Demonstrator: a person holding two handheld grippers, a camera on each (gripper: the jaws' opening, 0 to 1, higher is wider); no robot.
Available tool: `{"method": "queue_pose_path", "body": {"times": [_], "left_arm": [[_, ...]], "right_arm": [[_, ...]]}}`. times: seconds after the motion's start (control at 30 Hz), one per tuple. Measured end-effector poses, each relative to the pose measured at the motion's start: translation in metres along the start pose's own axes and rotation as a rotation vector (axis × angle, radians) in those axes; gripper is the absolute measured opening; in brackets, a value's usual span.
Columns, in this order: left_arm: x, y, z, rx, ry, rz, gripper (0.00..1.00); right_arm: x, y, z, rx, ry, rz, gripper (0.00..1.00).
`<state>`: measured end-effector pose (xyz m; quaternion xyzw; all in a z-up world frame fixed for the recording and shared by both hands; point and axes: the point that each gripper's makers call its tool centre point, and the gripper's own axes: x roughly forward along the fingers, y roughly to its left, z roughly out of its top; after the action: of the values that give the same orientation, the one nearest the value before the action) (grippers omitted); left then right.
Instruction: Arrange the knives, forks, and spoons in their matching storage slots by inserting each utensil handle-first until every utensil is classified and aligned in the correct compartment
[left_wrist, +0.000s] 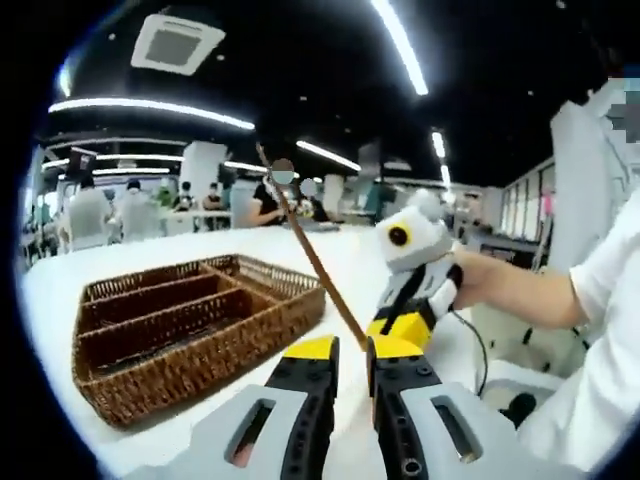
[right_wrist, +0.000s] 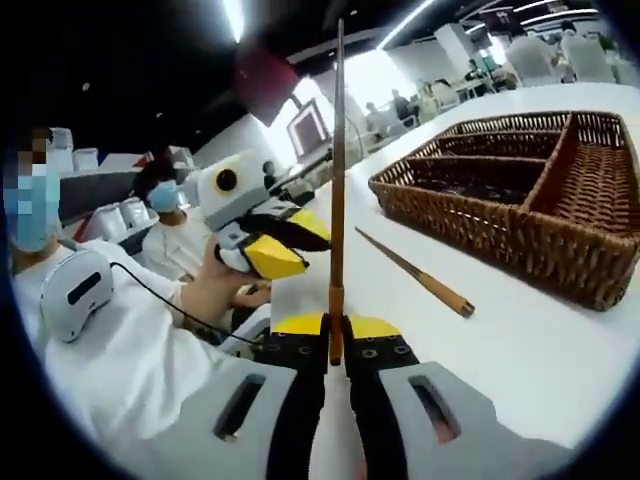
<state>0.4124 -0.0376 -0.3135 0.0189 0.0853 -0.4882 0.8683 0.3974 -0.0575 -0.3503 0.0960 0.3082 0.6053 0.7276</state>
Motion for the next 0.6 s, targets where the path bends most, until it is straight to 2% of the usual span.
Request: {"method": "queue_pose_path", "body": {"times": [0.13,0.2,0.37,0.47,0.6], "left_arm": [[-0.001,-0.002,-0.003,0.025,0.003,0.006,0.11],[-0.002,-0.001,-0.006,0.049,0.013,0.021,0.11],[-0.004,0.002,-0.011,0.079,0.027,0.046,0.13],[-0.006,0.003,-0.013,0.097,0.036,0.058,0.14],[-0.009,0.005,-0.015,0.115,0.039,0.075,0.14]], "right_arm": [[-0.009,-0.005,0.003,0.055,0.019,-0.026,0.06],[-0.013,-0.008,0.005,0.044,0.040,-0.050,0.06],[-0.025,-0.017,0.011,0.087,0.101,-0.106,0.06],[-0.029,-0.021,0.017,0.101,0.114,-0.127,0.06],[-0.039,-0.027,0.024,0.139,0.186,-0.177,0.06]]}}
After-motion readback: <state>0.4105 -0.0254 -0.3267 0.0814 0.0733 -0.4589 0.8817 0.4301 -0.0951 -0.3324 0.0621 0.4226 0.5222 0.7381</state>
